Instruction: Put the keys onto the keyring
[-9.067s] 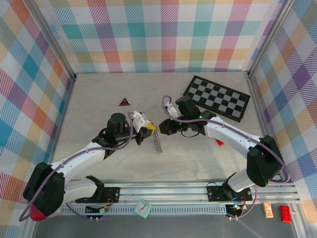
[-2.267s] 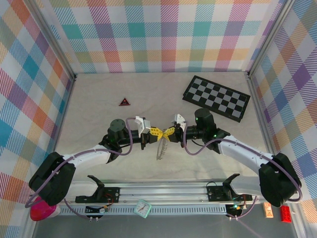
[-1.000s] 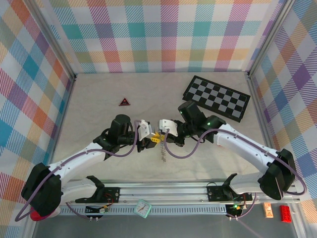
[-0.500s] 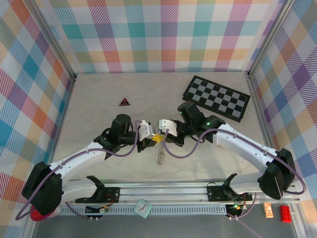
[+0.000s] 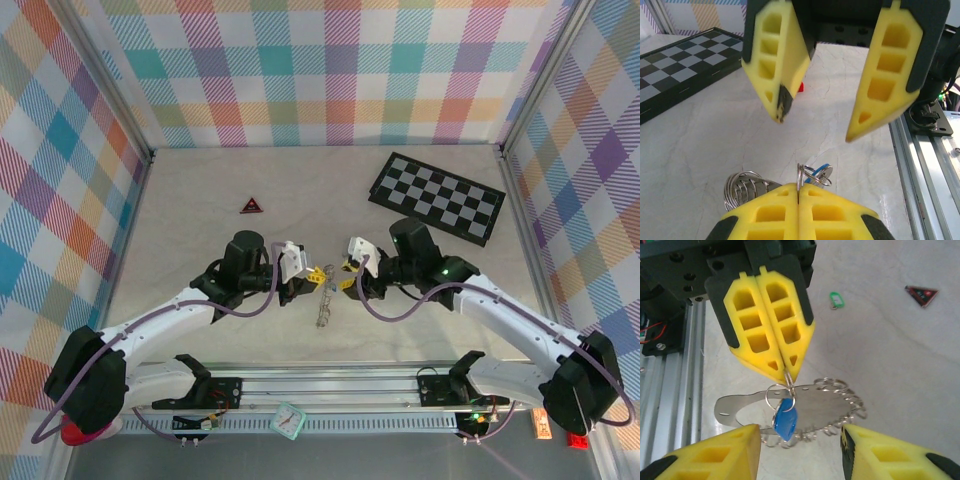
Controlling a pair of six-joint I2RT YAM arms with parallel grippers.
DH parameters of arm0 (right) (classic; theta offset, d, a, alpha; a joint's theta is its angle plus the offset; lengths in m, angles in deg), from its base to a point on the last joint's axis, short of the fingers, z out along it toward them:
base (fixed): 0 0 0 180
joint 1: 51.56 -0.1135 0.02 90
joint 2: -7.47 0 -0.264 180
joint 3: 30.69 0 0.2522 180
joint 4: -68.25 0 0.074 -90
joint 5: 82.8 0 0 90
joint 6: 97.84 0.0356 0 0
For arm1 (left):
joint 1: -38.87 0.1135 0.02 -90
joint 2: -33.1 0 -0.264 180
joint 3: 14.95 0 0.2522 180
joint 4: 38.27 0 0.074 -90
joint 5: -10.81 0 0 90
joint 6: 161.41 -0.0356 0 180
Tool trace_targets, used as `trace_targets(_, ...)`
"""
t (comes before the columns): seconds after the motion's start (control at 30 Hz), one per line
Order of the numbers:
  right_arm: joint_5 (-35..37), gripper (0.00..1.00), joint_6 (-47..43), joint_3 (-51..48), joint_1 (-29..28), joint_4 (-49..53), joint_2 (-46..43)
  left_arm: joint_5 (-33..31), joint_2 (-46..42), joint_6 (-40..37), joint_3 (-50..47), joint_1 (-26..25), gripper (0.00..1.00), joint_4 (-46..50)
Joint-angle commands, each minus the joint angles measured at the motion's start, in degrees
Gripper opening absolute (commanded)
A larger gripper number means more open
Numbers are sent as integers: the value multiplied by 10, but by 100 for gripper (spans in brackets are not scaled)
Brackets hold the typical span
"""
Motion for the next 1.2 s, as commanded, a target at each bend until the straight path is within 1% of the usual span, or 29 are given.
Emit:
trace_targets(0.0,-31,47,48,-19,-3,-51,12,6,-2,7,-8,-7,0,-39)
trace_targets(0.17,-72,46,65,-25,-3,-82,43,0,-1,8,-10,-8,0,-39)
trace_targets(0.3,-78,43,65,-27,-4,-87,55,-5,2,13,-13,-10,0,-48)
trace_targets(0.37,-74,40,65,-29,-4,-90,56,-5,4,15,-14,-11,0,-52)
trace_targets(0.47,-65,31,61,-26,-4,-90,63,-4,6,19,-16,-11,0,-61)
trace_targets(0.6,-50,14,52,-25,-3,-79,68,-7,6,22,-16,-12,0,-66)
trace_targets(0.67,-37,10,43,-23,-4,-66,66,-9,6,20,-18,-12,0,-68)
trace_targets(0.77,-24,0,31,-16,-3,-49,67,-11,6,19,-23,-12,0,-75)
trace_targets(0.97,-35,0,36,-23,-3,-65,94,-15,13,27,-29,-13,0,-98)
trace_targets(1.13,-43,0,38,-19,-4,-68,105,-17,16,21,-26,-16,0,-94)
trace_targets(1.17,-34,2,43,-20,-4,-71,100,-18,16,20,-27,-16,0,-93)
